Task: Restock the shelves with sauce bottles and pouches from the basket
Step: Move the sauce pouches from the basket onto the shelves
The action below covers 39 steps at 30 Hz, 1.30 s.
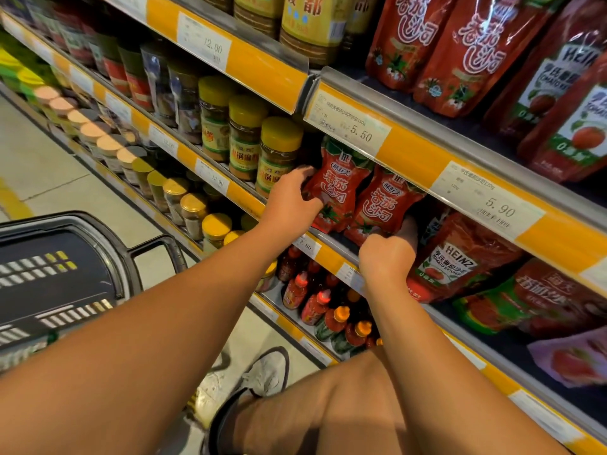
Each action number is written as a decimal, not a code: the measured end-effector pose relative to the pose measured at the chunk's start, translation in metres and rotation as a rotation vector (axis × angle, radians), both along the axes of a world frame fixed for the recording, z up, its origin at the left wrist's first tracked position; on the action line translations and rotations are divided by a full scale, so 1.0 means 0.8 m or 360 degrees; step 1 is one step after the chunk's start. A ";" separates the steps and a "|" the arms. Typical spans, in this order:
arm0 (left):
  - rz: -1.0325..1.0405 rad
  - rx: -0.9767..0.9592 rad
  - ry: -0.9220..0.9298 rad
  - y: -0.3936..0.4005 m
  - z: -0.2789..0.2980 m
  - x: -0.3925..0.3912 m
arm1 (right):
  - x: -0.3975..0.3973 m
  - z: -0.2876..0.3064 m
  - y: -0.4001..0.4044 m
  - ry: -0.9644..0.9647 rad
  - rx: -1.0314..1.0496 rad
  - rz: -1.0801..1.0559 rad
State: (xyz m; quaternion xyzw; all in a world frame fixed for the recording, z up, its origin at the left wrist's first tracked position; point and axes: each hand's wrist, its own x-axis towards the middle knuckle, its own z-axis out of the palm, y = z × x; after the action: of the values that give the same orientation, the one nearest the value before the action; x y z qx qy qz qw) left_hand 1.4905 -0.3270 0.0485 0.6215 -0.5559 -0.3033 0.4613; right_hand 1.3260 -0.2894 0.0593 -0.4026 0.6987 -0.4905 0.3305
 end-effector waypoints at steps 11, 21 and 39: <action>0.0040 -0.0062 -0.0197 0.050 0.033 0.002 | -0.002 0.036 0.033 0.0266 -0.0090 0.0107; -0.0072 0.0017 -0.0087 0.142 0.044 0.069 | 0.014 0.054 0.093 0.0364 0.0065 0.0475; 0.0511 0.0376 -0.0350 0.455 0.020 0.385 | 0.353 0.020 0.208 0.1173 0.0142 0.2238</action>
State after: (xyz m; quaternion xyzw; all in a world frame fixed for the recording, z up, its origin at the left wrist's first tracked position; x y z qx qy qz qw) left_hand 1.7986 0.0367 0.0643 0.7809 -0.4574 -0.2193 0.3644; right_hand 1.6083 -0.1227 0.0753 -0.8720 0.3641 0.0265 0.3262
